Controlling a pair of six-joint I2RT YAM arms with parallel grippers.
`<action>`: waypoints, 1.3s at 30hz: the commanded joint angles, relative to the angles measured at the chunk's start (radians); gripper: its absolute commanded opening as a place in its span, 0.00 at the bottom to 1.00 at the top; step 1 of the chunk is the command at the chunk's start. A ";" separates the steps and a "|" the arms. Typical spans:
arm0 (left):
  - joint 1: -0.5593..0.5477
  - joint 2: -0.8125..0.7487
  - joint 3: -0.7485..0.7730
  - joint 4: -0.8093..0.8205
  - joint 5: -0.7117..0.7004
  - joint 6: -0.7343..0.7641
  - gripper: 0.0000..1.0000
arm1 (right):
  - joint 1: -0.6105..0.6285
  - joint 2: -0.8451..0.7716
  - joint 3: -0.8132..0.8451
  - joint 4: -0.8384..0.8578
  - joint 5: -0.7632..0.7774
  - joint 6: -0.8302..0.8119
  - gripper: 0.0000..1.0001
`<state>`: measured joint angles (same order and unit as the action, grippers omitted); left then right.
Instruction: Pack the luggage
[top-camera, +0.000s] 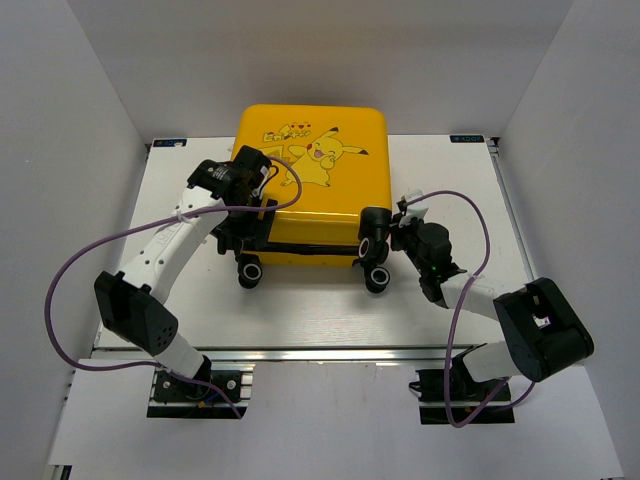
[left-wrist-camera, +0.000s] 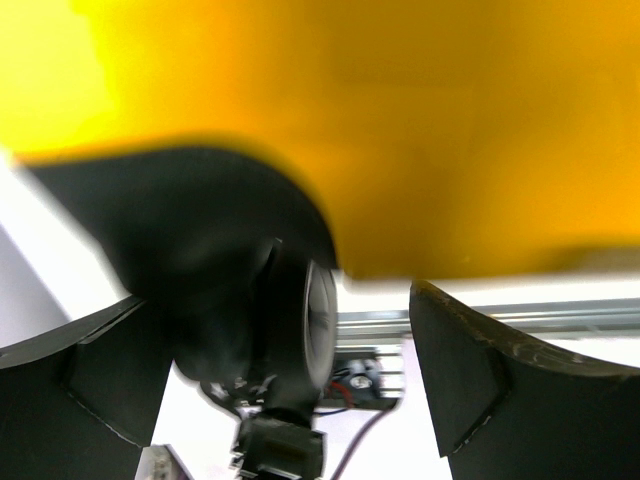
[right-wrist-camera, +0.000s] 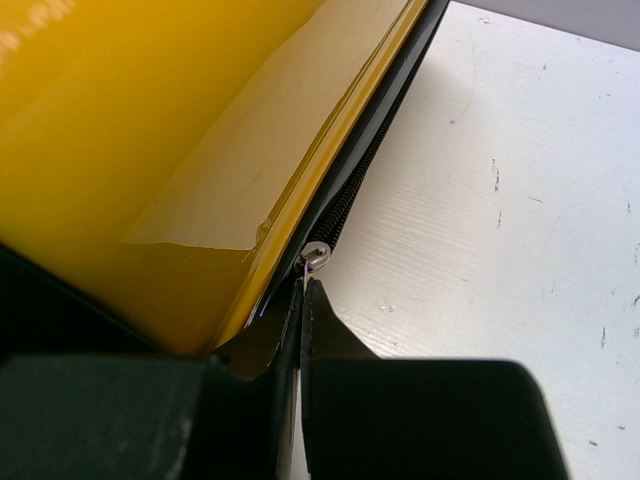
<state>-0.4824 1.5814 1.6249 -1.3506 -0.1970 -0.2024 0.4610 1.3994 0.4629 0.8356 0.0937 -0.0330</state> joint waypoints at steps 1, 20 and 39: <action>-0.163 -0.151 0.107 0.260 0.242 -0.034 0.98 | 0.223 -0.048 0.025 0.165 -0.333 0.008 0.00; -0.212 -0.193 -0.140 0.360 0.502 -0.088 0.98 | 0.265 -0.002 0.092 0.155 -0.338 0.050 0.00; -0.323 -0.163 -0.324 0.320 0.214 -0.086 0.95 | 0.266 -0.011 0.089 0.142 -0.117 0.120 0.00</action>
<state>-0.7975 1.4342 1.3396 -0.9981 0.0746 -0.2638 0.7162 1.4342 0.5014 0.8280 -0.1020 0.0650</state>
